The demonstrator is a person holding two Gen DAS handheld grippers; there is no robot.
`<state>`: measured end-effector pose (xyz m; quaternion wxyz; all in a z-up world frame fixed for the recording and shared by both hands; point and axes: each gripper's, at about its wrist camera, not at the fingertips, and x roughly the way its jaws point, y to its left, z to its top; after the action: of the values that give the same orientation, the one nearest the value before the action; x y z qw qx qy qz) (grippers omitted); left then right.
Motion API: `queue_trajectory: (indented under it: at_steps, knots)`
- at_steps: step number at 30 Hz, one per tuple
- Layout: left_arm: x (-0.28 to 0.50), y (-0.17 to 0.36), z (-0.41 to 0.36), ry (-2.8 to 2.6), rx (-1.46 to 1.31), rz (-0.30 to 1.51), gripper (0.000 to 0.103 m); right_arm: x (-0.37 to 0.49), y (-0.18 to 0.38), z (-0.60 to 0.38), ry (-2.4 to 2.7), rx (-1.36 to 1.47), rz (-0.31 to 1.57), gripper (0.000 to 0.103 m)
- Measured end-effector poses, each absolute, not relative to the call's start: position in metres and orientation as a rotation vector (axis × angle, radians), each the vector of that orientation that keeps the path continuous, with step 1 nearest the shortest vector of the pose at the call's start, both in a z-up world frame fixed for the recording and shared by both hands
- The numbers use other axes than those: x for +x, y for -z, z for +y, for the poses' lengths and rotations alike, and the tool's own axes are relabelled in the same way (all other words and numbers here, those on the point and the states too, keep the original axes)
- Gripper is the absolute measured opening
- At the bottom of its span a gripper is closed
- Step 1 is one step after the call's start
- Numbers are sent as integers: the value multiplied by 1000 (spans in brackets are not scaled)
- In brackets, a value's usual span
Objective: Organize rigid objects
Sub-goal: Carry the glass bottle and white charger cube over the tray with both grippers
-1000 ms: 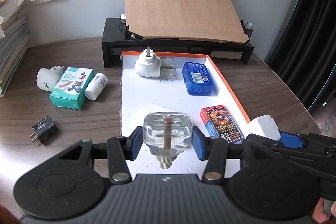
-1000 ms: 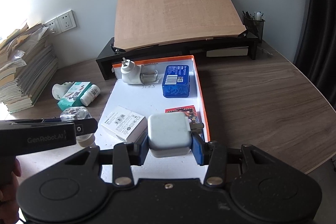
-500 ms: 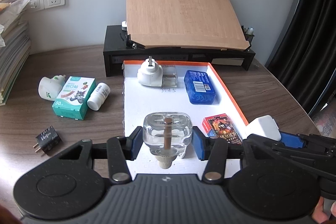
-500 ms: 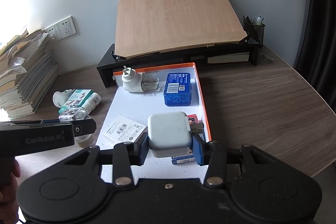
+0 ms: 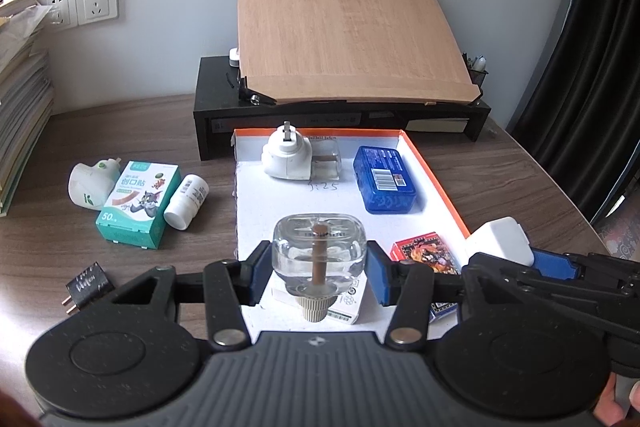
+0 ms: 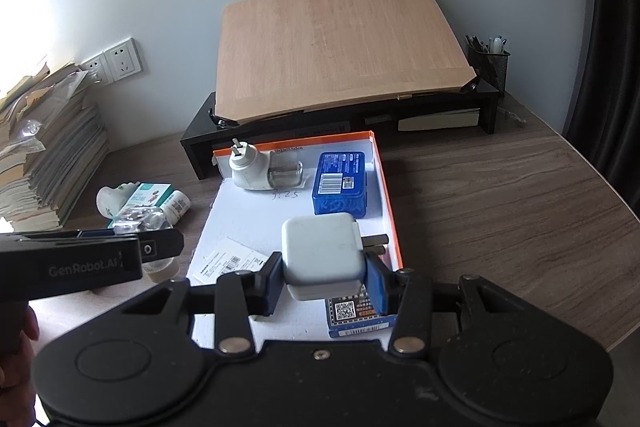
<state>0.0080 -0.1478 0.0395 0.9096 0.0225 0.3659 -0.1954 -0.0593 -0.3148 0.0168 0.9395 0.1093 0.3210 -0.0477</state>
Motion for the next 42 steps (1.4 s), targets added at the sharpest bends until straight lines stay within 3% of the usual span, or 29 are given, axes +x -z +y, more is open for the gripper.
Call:
queue_trajectory:
  at_steps: [42]
  knots:
    - [46,-30,-164,420,69,772,50,-20,-10,-324,132,234,670,53]
